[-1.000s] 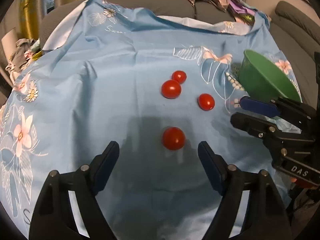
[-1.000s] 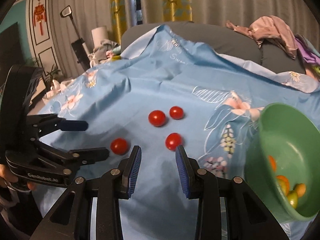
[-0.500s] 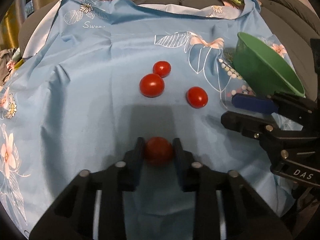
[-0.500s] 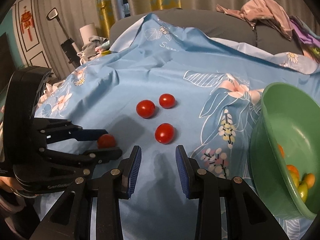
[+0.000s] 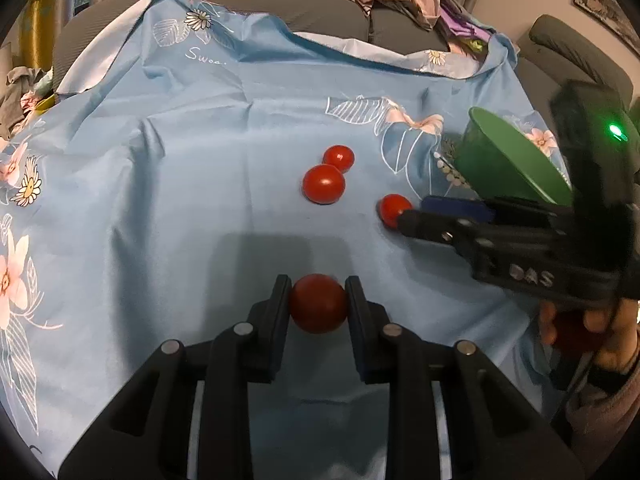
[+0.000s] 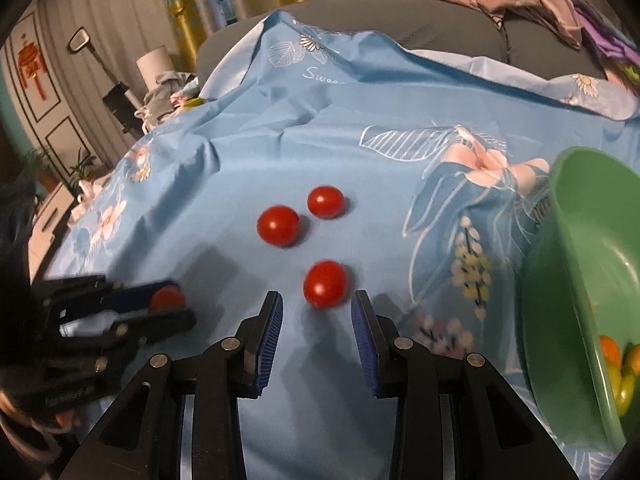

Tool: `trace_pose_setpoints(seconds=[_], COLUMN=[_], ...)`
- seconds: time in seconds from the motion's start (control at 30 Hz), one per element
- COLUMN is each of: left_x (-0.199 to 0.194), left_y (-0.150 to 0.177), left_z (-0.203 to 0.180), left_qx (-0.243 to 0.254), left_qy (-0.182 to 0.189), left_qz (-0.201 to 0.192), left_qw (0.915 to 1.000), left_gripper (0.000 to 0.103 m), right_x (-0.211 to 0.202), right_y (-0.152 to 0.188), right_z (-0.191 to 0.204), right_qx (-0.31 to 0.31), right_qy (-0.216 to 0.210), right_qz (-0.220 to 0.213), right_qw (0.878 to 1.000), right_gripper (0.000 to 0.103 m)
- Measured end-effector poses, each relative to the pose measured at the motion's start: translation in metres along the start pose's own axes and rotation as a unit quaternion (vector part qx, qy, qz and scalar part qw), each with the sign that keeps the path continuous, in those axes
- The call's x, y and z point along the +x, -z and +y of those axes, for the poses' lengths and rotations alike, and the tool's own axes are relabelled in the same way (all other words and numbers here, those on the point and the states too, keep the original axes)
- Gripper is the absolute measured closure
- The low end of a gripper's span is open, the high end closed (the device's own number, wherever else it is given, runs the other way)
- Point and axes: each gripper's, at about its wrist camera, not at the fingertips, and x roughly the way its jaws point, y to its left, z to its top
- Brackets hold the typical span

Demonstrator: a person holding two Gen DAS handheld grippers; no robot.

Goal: Organize fruits
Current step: 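Grasp a red cherry tomato with the left tool while the right tool grasps another, then carry both red cherry tomatoes into the green bowl and open both tools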

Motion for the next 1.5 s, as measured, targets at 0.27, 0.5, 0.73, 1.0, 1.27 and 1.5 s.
trace_pose_setpoints(seconds=[0.27,0.5,0.73,1.0,1.27,1.5], left_x=[-0.002,-0.003,-0.007,-0.011,-0.011,-0.008], left_y=[0.004,0.007,0.007,-0.008,-0.032,-0.055], left_z=[0.011,0.014,0.008,-0.018,-0.06,-0.108], left_qx=[-0.012,-0.02,-0.01,0.017,0.056,0.1], left_qy=[0.012,0.011,-0.004,-0.017,-0.012,0.015], left_qz=[-0.002,0.0,-0.001,-0.012,-0.028,-0.04], left_qw=[0.9998,0.9998,0.9999,0.9996,0.9979,0.9941], left_gripper=[0.076,0.076,0.076,0.076,0.076,0.075], right_x=[0.029,0.03,0.005,-0.052,-0.102,-0.134], right_y=[-0.018,-0.017,-0.008,-0.005,-0.001,0.014], right_z=[0.0,-0.002,-0.007,-0.015,-0.041,-0.081], right_qx=[-0.005,-0.003,0.017,0.025,0.048,0.09], right_qy=[0.041,0.041,0.01,-0.007,-0.005,0.02], right_qz=[0.06,0.056,0.01,-0.064,-0.135,-0.176], right_qw=[0.997,0.998,1.0,0.998,0.99,0.98], right_gripper=[0.067,0.076,0.076,0.076,0.076,0.076])
